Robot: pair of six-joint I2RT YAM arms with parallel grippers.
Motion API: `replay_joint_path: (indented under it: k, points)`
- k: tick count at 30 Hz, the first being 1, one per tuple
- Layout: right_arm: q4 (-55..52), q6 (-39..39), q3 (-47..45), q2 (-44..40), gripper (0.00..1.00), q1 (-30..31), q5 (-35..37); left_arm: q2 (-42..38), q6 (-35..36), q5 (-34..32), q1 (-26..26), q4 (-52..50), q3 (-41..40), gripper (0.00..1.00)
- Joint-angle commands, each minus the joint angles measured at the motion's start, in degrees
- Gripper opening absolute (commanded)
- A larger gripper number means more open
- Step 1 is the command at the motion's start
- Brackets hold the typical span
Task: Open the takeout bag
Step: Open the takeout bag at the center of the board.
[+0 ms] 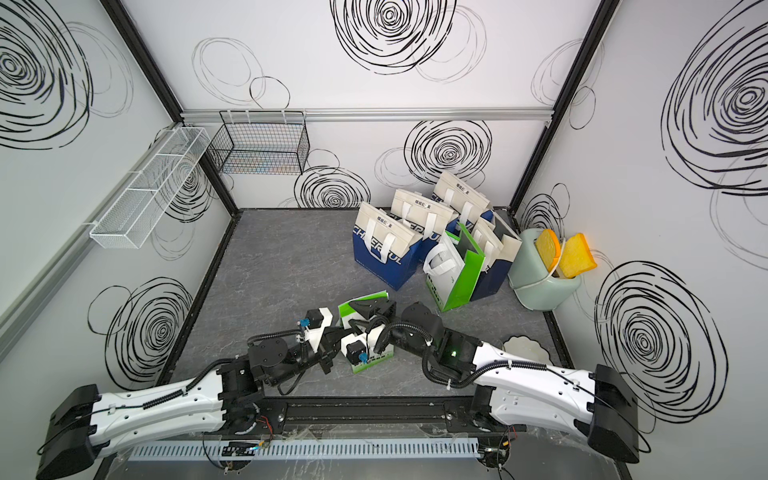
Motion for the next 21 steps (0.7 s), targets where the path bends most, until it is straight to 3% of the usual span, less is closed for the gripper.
replay_joint_path:
  k: [1,14,21]
  points:
    - [4.82,-2.66,1.32,1.11,0.55,0.47,3.33,-0.10,0.82,2.76,-0.24,4.66,0.50,0.00]
    - [12.97,-7.27,1.28,4.34,0.57,1.45,11.70,0.12,0.62,3.38,-0.23,4.58,0.58,0.00]
    - [14.78,-9.99,-0.84,4.56,0.57,1.45,11.90,-0.17,0.65,3.45,-0.24,4.39,0.67,0.00]
